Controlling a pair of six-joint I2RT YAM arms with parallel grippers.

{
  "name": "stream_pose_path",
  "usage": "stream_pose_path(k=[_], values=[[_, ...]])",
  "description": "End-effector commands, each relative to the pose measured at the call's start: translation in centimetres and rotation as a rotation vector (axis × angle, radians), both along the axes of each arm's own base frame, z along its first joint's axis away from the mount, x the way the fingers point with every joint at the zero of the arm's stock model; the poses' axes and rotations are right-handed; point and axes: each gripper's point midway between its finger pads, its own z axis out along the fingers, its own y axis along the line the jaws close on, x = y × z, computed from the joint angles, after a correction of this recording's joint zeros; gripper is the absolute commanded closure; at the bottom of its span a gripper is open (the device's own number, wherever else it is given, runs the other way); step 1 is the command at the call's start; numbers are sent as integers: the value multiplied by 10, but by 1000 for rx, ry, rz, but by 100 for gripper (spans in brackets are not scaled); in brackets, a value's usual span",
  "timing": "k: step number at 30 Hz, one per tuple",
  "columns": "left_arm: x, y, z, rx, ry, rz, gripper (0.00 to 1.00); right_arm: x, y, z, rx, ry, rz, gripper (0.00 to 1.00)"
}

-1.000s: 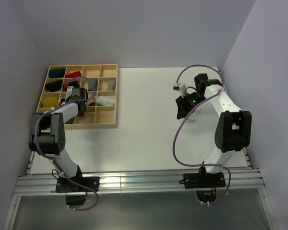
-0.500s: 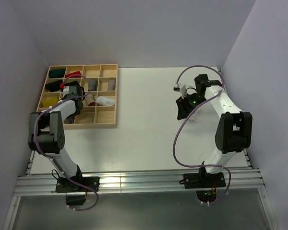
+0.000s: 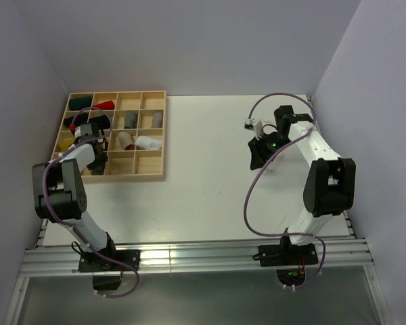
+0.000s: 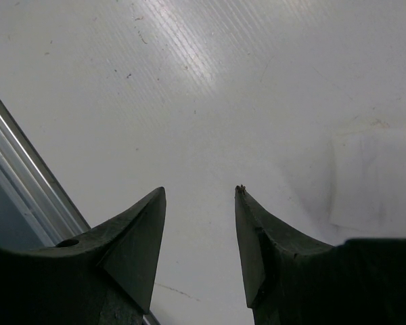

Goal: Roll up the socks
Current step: Place the sock in the storage box.

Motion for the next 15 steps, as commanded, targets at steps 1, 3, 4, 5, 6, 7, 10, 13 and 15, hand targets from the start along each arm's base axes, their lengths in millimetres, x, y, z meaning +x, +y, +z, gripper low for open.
stream_pose_path(k=[1,3,4,5,6,7,10,13,15], values=[[-23,-55,-53,-288,99,-53,89,-2,0,10,10,-41,-2,47],[-21,-51,-48,-273,94,-48,84,-2,0,9,11,-37,-4,47],[-21,-50,-44,-264,88,-50,79,-2,0,10,12,-40,-8,47],[-21,-46,-41,-241,87,-37,75,-1,0,11,12,-43,-8,47],[-21,-44,-36,-231,72,-32,73,-1,0,12,12,-45,-9,47],[-20,-43,-32,-228,61,-30,70,-1,0,12,12,-44,-10,47],[-17,-40,-20,-205,37,-31,63,-2,0,12,11,-42,-11,47],[-16,-33,-11,-173,37,-17,57,0,0,13,10,-46,-13,47],[-16,-32,-7,-166,32,-17,55,0,0,11,9,-40,-18,47]])
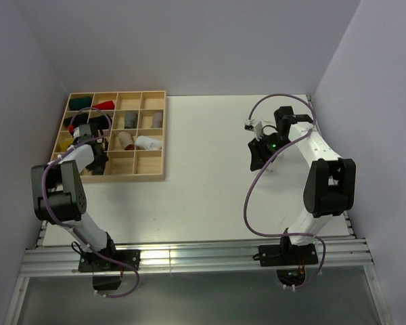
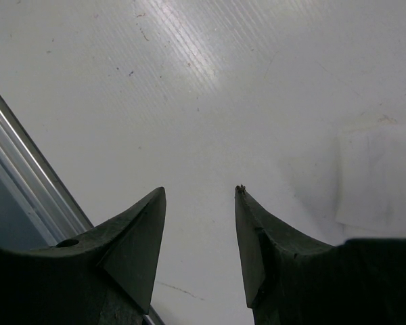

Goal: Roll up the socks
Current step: Place the sock in the storage box.

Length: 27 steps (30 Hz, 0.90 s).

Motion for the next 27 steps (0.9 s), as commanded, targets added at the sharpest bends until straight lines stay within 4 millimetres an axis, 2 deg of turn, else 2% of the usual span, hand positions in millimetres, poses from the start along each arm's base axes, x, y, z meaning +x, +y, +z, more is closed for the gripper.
stream_pose_path(k=[1,6,7,11,17,23,27], values=[[-14,-29,-10,-127,50,-31,54,4,0,14,10,-54,-12,47],[-11,-25,6,-106,9,-20,50,5,-1,14,5,-53,-18,47],[-11,-24,10,-95,6,-18,45,6,-1,15,2,-58,-18,47],[-7,-19,28,-70,-21,-20,39,8,-2,14,-4,-62,-27,47],[-4,-16,48,-48,-54,-19,37,13,-5,11,-20,-65,-49,47],[2,-12,73,-21,-99,-28,35,30,-11,14,-53,-106,-129,47],[7,-7,105,21,-157,-32,36,57,-25,24,-99,-189,-248,50]])
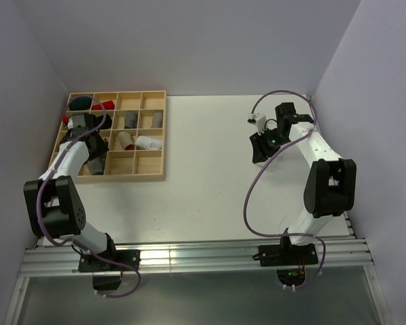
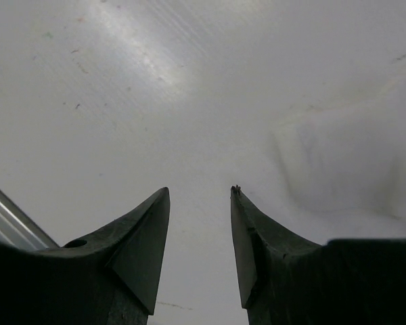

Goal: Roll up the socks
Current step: Place the sock in the storage box.

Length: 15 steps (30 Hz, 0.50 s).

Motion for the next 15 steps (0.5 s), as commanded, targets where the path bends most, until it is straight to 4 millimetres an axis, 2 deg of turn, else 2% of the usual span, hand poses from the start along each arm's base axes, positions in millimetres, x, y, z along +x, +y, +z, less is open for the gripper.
stream_pose_path(k=[1,2,4,5,6,8,9,11,12,14,15], values=[[16,5,62,53,-137,-20,34,37,-19,25,-47,-146,-141,52],[18,5,75,60,-171,-23,33,49,-34,30,-73,-161,-206,55],[24,2,96,76,-220,-37,34,60,-50,23,-92,-130,-256,56],[26,2,106,88,-239,-39,34,70,-66,28,-104,-138,-305,57],[29,-1,112,94,-253,-48,35,74,-75,14,-123,-100,-323,58],[37,-17,128,104,-288,-86,35,85,-93,8,-181,-93,-369,62],[43,-34,136,105,-311,-124,35,88,-97,-6,-196,-62,-372,63],[49,-58,145,92,-347,-177,35,95,-102,-14,-222,-45,-381,64],[53,-77,149,77,-365,-220,35,95,-103,-27,-228,-10,-378,64],[55,-98,153,55,-388,-267,36,101,-106,-33,-242,7,-389,66],[57,-120,154,31,-403,-324,37,101,-108,-43,-263,32,-392,67]])
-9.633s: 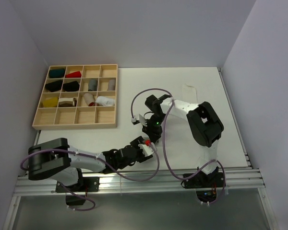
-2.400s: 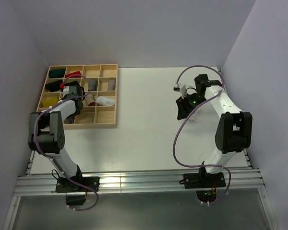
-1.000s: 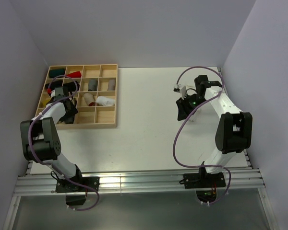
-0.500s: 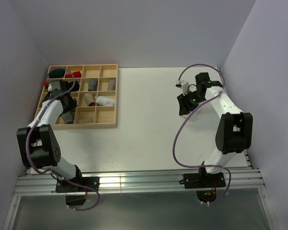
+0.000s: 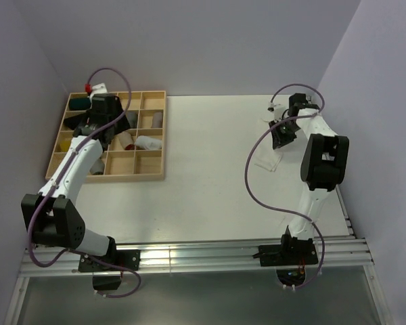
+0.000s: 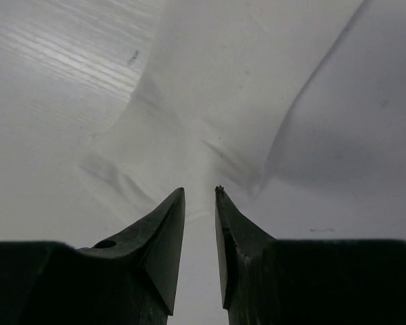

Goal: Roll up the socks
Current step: Place the sock in the storage box, then move the sock to the center of the board.

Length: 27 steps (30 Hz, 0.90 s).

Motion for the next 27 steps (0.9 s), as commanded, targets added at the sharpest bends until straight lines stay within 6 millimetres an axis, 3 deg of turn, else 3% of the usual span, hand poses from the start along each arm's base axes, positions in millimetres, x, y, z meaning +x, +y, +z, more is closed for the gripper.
stream_pose_path(k=[1,6,10,18,22,23,27], values=[[6,-43,25,-29,-78,-114,37,6,-6,-10,-56,44,-29,68],[-1,-103,26,-104,-126,-279,37,-9,-7,-35,-131,111,-14,69],[-10,-130,24,-140,-147,-355,38,-34,4,-57,-205,184,23,71],[-27,-155,16,-169,-146,-439,39,-69,67,-76,-233,242,169,71],[-37,-167,16,-194,-156,-475,40,-83,104,-72,-235,259,262,71],[-39,-168,15,-195,-153,-478,40,-85,104,-71,-234,269,257,71],[-47,-172,16,-212,-158,-498,40,-98,146,-62,-179,293,312,71]])
